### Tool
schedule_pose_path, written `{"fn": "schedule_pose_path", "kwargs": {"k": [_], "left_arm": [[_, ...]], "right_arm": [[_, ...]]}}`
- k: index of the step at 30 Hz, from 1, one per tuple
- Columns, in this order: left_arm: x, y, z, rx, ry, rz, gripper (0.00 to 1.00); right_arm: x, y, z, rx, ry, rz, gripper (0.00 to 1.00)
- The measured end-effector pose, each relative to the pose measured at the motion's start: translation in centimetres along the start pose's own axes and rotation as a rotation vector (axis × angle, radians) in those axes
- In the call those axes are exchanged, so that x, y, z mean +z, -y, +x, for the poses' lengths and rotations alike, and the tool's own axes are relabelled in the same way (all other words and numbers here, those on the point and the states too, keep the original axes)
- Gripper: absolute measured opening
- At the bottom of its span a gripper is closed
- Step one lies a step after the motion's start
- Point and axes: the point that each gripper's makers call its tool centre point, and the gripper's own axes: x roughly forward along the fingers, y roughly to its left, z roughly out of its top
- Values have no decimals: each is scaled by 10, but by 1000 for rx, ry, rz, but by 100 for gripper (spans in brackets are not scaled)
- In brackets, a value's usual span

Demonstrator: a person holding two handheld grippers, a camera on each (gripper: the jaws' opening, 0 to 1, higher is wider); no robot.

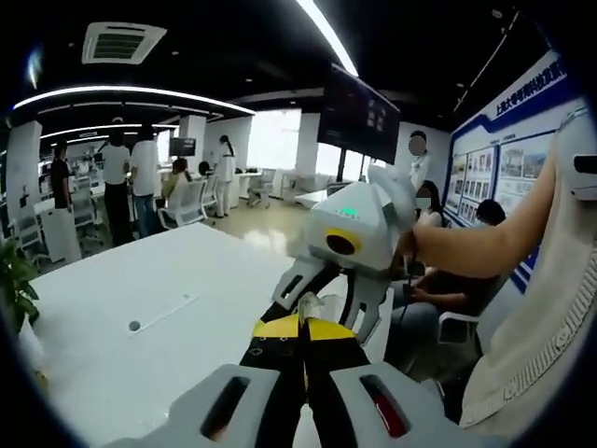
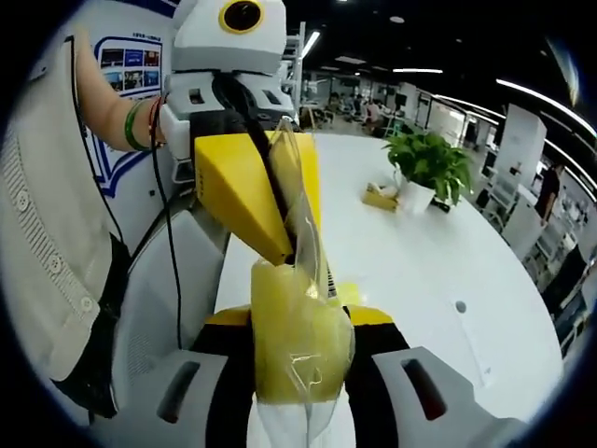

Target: Compare the silicone blocks by pressing each to a similar depth, holding the contact briefly, and releasing to observe deformation and rebound differences across the visible hardness samples.

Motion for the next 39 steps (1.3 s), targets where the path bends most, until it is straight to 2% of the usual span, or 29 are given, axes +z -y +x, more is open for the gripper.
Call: {"fn": "schedule_pose_path", "kwargs": {"k": [1,5,6,7,8,15,18,20,21,24,26,28,31,35,39], "left_arm": [[-2,1,1,-13,-7,-7,0],[-9,-3,5,0,-11,-11,0],[-14,-3,6,-11,-25,-38,0],[-15,-6,8,6,-19,-29,0],[-19,-5,9,-12,-32,-48,0],[-34,-16,19,1,-52,-74,0],[-40,-20,25,3,-58,-86,0],[-45,-24,30,4,-61,-101,0],[-47,-26,32,7,-62,-103,0],[-57,-35,42,15,-67,-127,0],[-64,-39,47,18,-65,-156,0],[-71,-43,55,20,-57,-189,0],[-85,-48,67,32,-64,-221,0],[-98,-51,81,22,-65,-268,0],[-108,-53,95,5,-64,-319,0]], "right_arm": [[1,1,0,-4,9,9,37],[-2,6,-3,-34,37,45,44],[-3,7,-5,-44,45,56,45],[-2,7,-7,-51,58,65,47],[-2,8,-9,-59,76,81,48],[-21,5,-32,-128,120,170,57],[-25,7,-43,-198,194,222,59],[-22,5,-51,-245,285,214,59],[-24,3,-55,-256,328,267,59],[-32,3,-66,-287,399,369,64],[-40,7,-71,-318,429,447,71],[-44,13,-79,-352,503,546,77],[-49,18,-94,-402,606,613,76],[-62,21,-104,-430,682,732,80],[-78,23,-110,-461,678,760,79]]}}
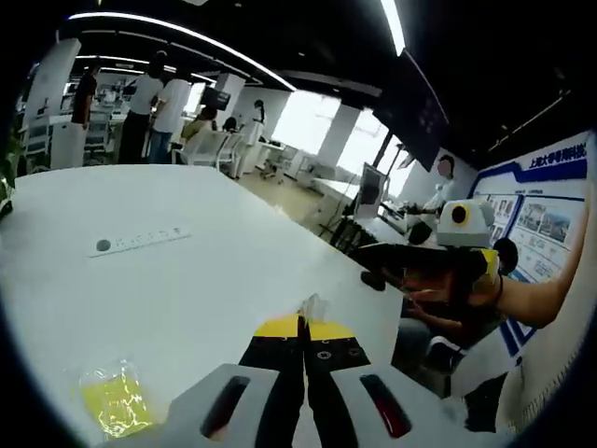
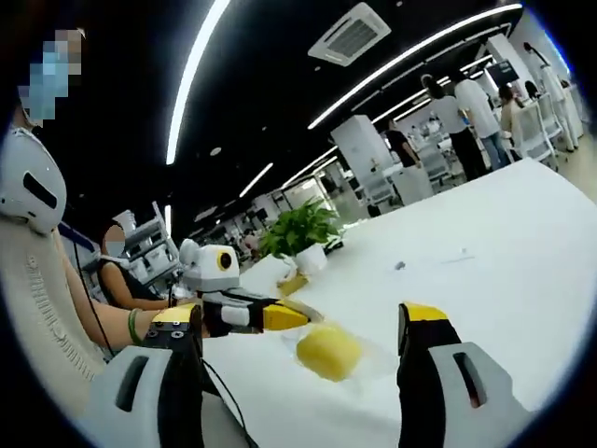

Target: Compare the silicone blocks by pressing each to a similar depth, holding the contact briefly, and releasing to observe deformation and rebound differences across the visible hardness samples.

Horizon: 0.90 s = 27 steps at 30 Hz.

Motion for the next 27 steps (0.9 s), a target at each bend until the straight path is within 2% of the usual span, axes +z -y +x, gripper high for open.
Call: {"fn": "schedule_pose_path", "kwargs": {"k": [4,10,13,17,19,20,21,22,26,27], "left_arm": [[-4,-6,17,-8,5,-39,0],[-15,-18,45,-26,-9,-103,0],[-19,-34,54,-1,1,-168,0],[-23,-53,60,43,10,-188,0],[-23,-69,61,68,26,-221,0],[-22,-76,62,76,54,-304,0],[-22,-79,62,69,73,-345,0],[-24,-89,62,95,98,-380,0],[-35,-109,63,145,137,-480,0],[-40,-111,65,144,129,-476,0]], "right_arm": [[-7,15,-6,-39,-35,3,77],[-12,36,-9,-80,-40,26,76],[-18,41,-6,-87,-56,33,76],[-22,50,-4,-101,-61,43,74],[-24,52,-4,-105,-65,48,74],[-26,54,-4,-105,-70,51,74],[-28,55,-4,-106,-77,53,74],[-31,57,-5,-112,-86,63,73],[-40,60,-5,-120,-97,76,73],[-42,61,-5,-122,-104,77,73]]}}
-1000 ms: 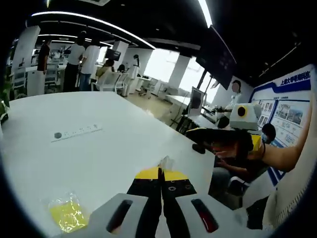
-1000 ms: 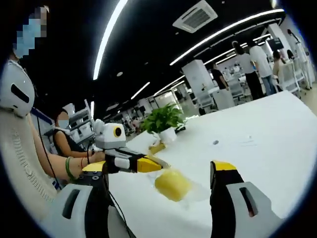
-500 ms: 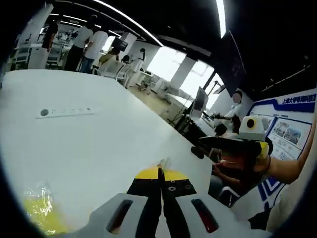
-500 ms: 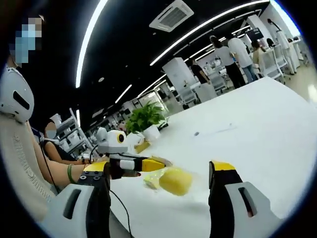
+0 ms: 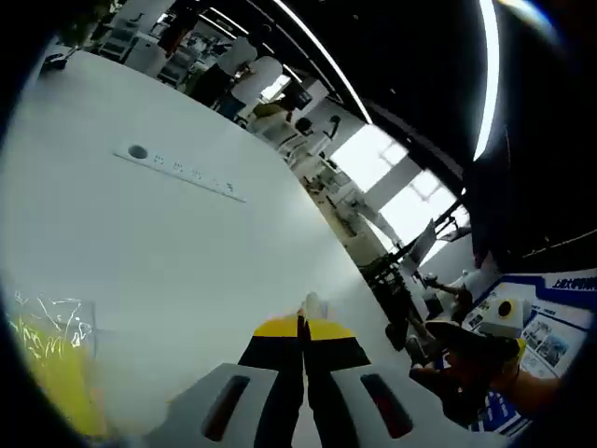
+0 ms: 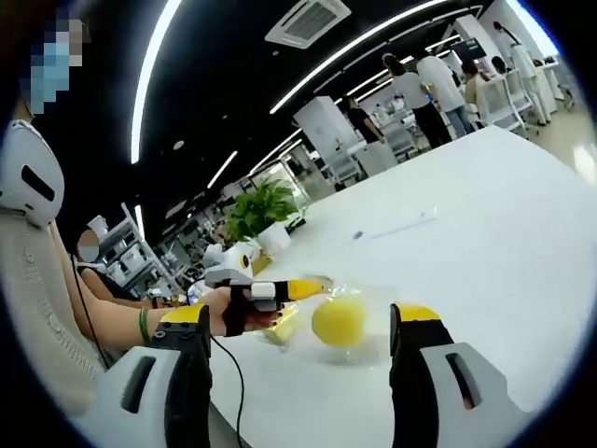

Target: Compare the silicone blocks by pressing each to a similar depth, holding the contact briefly, and releasing to observe deformation and rebound differences across the visible hardness samples.

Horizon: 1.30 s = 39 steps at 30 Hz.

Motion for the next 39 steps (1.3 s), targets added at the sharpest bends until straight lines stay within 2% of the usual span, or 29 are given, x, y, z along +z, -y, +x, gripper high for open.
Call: {"fn": "schedule_pose_path", "kwargs": {"k": [2,4,10,15,20,23,30,32,36,39], "left_arm": [[-4,-9,3,29,-10,8,0],[-7,-19,7,50,-13,-23,0],[-9,-36,15,78,-15,-58,0],[-9,-44,21,89,-31,-47,0],[-11,-59,25,133,-49,-49,0],[-15,-69,25,176,-70,-8,0],[-18,-76,26,199,-82,-18,0],[-19,-76,26,196,-81,5,0],[-19,-76,24,211,-100,138,4],[-16,-75,20,230,-117,230,11]], "right_arm": [[-3,1,1,-1,-9,4,73],[-6,3,3,1,-17,10,72],[-10,8,8,2,-35,15,71],[-11,9,10,4,-37,19,71],[-14,10,14,9,-57,14,70],[-11,11,14,12,-54,11,69],[-5,11,12,9,-28,-5,69],[-4,12,11,3,-25,-12,69],[-7,9,8,3,-33,-29,71],[-10,4,6,5,-49,-56,71]]}}
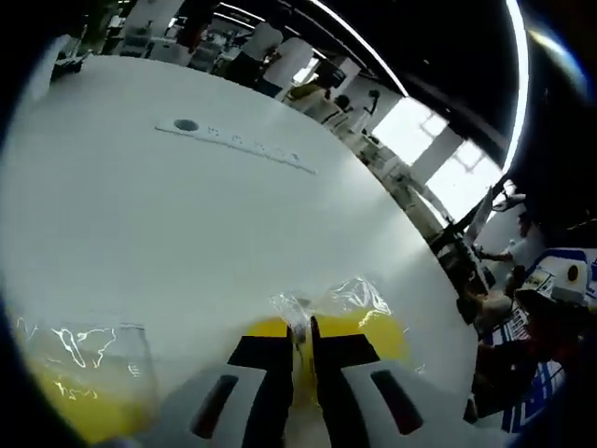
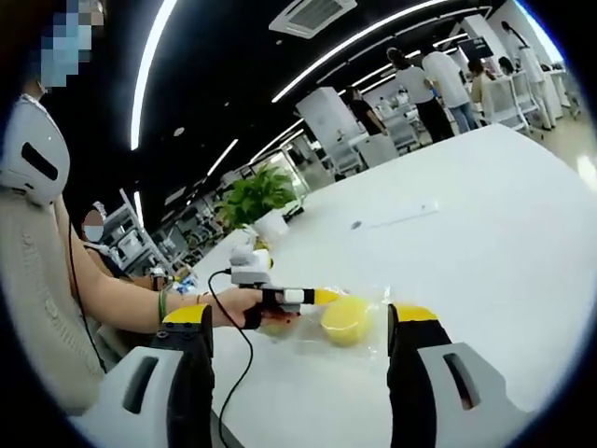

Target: Compare the silicone blocks by pressing each to a similar depth, holding the contact briefly, and releasing to observe deformation and rebound differences across the visible hardness samples.

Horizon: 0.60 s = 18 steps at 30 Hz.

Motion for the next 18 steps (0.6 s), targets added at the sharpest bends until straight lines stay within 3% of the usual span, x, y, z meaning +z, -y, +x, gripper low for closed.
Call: {"fn": "schedule_pose_path", "kwargs": {"k": [3,7,12,13,18], "left_arm": [[1,2,-6,10,-16,44,22],[4,8,-25,48,-22,256,28],[4,22,-49,52,-17,317,35],[5,24,-55,55,-10,322,36],[17,38,-97,43,69,355,40]], "right_arm": [[1,-5,-2,4,4,-12,71],[4,-13,-9,5,2,-41,71],[7,-22,-19,-7,-9,-131,71],[8,-24,-22,-23,-19,-189,70],[13,-47,-28,-31,15,-322,72]]}}
